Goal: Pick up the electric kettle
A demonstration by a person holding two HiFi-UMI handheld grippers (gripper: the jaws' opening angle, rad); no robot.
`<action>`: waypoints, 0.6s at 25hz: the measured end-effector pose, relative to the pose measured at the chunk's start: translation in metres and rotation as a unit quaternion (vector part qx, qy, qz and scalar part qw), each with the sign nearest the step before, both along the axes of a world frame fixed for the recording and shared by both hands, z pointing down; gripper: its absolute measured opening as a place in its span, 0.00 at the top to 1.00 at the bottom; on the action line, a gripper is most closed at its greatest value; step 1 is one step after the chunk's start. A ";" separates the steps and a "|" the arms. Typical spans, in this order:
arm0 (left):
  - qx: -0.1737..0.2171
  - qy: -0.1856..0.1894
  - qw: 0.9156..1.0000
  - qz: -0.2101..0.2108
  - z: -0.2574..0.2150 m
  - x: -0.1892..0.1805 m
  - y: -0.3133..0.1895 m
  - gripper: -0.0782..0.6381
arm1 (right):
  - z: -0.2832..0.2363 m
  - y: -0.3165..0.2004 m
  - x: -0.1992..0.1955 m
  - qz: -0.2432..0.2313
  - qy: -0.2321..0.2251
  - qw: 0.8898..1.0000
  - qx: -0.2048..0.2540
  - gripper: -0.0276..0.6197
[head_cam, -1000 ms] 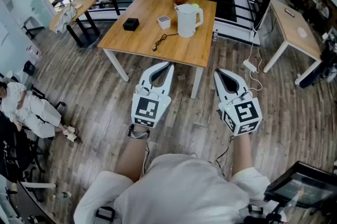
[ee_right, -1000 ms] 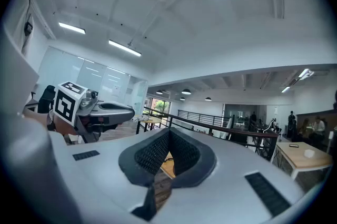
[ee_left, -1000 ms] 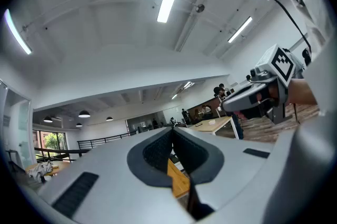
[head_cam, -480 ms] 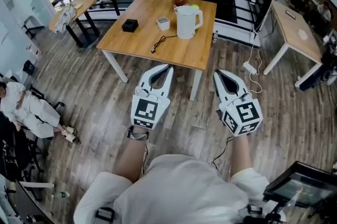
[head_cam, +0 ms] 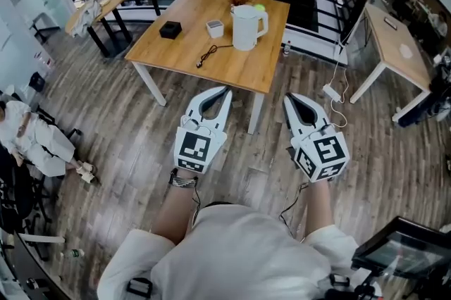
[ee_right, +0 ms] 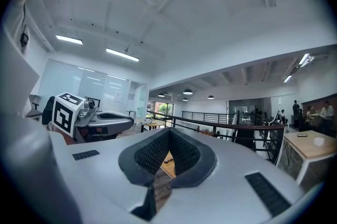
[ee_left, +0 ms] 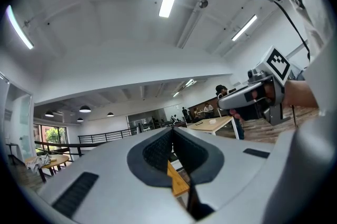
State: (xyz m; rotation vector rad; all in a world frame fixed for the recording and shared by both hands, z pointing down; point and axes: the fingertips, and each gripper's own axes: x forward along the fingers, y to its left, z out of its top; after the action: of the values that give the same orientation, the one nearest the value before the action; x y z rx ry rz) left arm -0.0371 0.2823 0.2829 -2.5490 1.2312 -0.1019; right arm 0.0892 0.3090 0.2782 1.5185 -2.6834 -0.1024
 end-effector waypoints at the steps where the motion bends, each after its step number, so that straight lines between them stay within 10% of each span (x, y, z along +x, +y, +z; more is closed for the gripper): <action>1: -0.001 0.001 1.000 -0.002 0.001 0.002 0.000 0.88 | 0.001 0.000 0.001 -0.003 0.001 1.000 -0.001 0.94; 15: -0.019 0.002 1.000 -0.002 0.024 0.014 -0.041 0.88 | 0.022 -0.038 0.011 -0.010 -0.005 1.000 -0.022 0.94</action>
State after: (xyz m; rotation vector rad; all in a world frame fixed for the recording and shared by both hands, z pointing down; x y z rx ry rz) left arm -0.0234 0.2413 0.3072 -2.5794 1.2484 -0.1231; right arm 0.1000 0.2705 0.3004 1.4846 -2.6903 -0.0357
